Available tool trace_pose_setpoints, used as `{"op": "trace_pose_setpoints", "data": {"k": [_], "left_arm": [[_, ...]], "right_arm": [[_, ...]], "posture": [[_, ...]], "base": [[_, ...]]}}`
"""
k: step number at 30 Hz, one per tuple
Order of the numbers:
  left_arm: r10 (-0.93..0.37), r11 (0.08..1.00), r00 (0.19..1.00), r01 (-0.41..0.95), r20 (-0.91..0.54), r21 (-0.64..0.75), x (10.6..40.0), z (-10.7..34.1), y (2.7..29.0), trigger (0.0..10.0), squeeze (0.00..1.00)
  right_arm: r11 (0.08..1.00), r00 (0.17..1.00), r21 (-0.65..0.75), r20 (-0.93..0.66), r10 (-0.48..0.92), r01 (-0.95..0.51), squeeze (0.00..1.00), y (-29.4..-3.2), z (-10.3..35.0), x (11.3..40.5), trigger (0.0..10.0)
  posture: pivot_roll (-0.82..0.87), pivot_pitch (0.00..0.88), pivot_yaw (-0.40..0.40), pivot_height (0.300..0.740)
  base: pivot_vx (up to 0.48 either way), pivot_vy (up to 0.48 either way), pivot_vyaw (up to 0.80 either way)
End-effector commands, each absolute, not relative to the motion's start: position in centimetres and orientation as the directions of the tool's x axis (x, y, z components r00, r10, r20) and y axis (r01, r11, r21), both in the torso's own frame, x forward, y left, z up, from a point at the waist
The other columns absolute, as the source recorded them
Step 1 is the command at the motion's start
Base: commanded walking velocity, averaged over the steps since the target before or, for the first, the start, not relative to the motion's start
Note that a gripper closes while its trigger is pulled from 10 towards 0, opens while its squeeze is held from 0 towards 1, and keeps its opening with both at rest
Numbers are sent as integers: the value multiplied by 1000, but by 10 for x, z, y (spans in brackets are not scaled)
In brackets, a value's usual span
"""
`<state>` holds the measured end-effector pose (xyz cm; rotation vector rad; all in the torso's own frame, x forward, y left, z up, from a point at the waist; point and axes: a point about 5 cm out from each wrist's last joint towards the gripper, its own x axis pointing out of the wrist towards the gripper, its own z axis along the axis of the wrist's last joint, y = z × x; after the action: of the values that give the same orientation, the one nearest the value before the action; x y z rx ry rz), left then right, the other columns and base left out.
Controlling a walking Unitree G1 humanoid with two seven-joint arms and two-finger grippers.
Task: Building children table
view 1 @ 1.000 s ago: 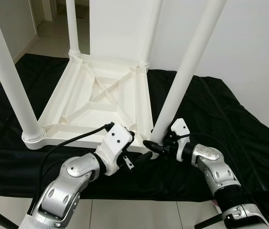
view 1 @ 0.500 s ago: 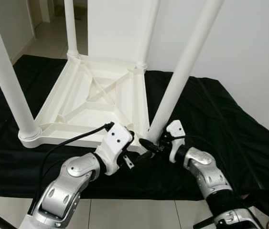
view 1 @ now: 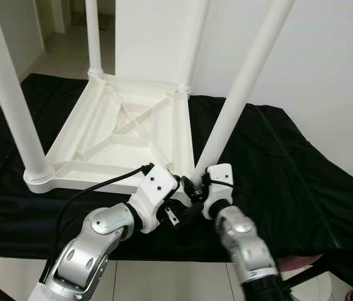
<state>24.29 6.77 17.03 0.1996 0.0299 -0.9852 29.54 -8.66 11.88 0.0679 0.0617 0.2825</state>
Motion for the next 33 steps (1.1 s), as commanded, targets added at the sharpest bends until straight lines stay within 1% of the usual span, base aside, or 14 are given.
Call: {"op": "trace_pose_setpoints", "data": {"k": [1,2,3,4,5,7,13,16,19,20,21,27,31,33], "left_arm": [[-821,544,559,827,-117,140,243,167,64,10000,0],[-821,544,559,827,-117,140,243,167,64,10000,0],[-821,543,558,828,-118,141,242,167,63,10000,0],[-821,543,558,828,-118,141,242,167,63,10000,0],[-822,540,556,829,-121,144,242,166,63,10000,0],[-818,541,560,826,-128,158,243,165,63,10000,0],[-813,549,569,820,-126,159,243,166,65,10000,0],[-810,553,573,818,-128,161,243,165,65,10000,0],[-809,554,574,817,-128,162,243,165,65,10000,0],[-808,554,575,816,-127,163,243,165,65,10000,0],[-808,554,575,816,-127,163,243,165,65,10000,0],[-812,546,568,820,-131,174,244,165,67,10000,0],[-814,539,565,821,-136,186,246,165,69,10000,0],[-814,538,565,821,-135,189,246,166,68,10000,0]], "right_arm": [[972,974,112,-63,217,-209,0,-89,118,295,10000],[972,974,112,-63,217,-209,0,-89,118,295,10000],[969,972,111,-61,226,-219,412,-89,118,294,10000],[969,972,111,-61,226,-219,412,-89,118,294,10000],[966,970,123,-55,235,-227,1000,-91,120,294,10000],[965,969,113,-45,241,-235,1000,-102,123,293,10000],[954,958,111,-36,283,-278,1000,-113,123,291,10000],[928,929,64,-30,369,-367,1000,-122,118,287,10000],[918,918,57,-32,394,-392,1000,-126,116,286,10000],[884,884,56,-35,466,-464,0,-130,114,285,10000],[884,884,56,-35,466,-464,0,-130,114,285,10000],[777,777,-16,-26,629,-630,0,-130,117,290,10000],[663,666,-55,-57,744,-746,0,-112,117,304,10000],[643,647,-69,-70,759,-763,0,-109,115,305,10000]], "posture": [[22,0,-141,740],[22,0,-141,740],[21,0,-141,740],[21,0,-141,740],[22,0,-144,740],[30,0,-151,740],[36,0,-158,740],[41,0,-164,740],[43,0,-164,740],[42,0,-161,740],[42,0,-161,740],[42,0,-155,740],[49,0,-148,740],[51,0,-149,740]], "base": [[0,0,0],[0,0,0],[0,0,0],[0,0,0],[0,0,0],[0,0,0],[0,0,0],[0,0,0],[0,0,0],[0,0,0],[0,0,0],[0,0,0],[0,0,0],[0,0,0]]}}
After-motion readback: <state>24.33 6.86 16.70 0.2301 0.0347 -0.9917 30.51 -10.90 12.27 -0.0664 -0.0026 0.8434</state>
